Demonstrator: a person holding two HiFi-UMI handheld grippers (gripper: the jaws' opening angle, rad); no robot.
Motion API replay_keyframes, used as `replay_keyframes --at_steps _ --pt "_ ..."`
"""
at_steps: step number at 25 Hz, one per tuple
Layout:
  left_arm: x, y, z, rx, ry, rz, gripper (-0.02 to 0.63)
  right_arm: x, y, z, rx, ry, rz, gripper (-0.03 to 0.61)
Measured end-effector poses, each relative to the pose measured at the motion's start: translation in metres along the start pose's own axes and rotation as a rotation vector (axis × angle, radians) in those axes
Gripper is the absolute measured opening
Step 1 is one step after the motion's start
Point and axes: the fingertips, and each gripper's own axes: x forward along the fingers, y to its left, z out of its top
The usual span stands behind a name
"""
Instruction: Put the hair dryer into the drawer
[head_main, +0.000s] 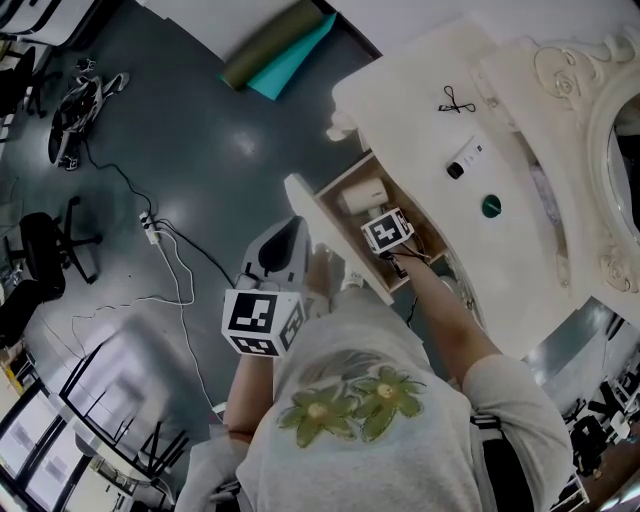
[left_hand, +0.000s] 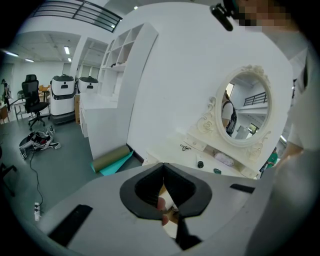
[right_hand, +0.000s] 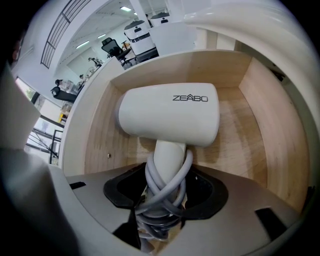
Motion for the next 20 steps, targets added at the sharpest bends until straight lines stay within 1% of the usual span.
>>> replay_keyframes --at_steps 3,10,15,20 --pt "-0.004 -0.002 0.005 0.005 -0.015 0.001 0.011 0.000 0.000 0.001 -0.001 0.000 0.008 0.205" --pt "-0.014 0.000 0.014 0.016 -0.048 0.011 0.011 -0.016 0.002 0.012 0.006 -0.039 -0.013 0.206" --pt "-0.016 -0.002 0.015 0.022 -0.062 0.013 0.011 -0.028 0.000 0.011 0.016 -0.043 -0.033 0.204" --pt "-0.021 -0.008 0.016 0.033 -0.076 0.010 0.011 -0.041 0.001 0.010 0.048 -0.078 -0.024 0.204"
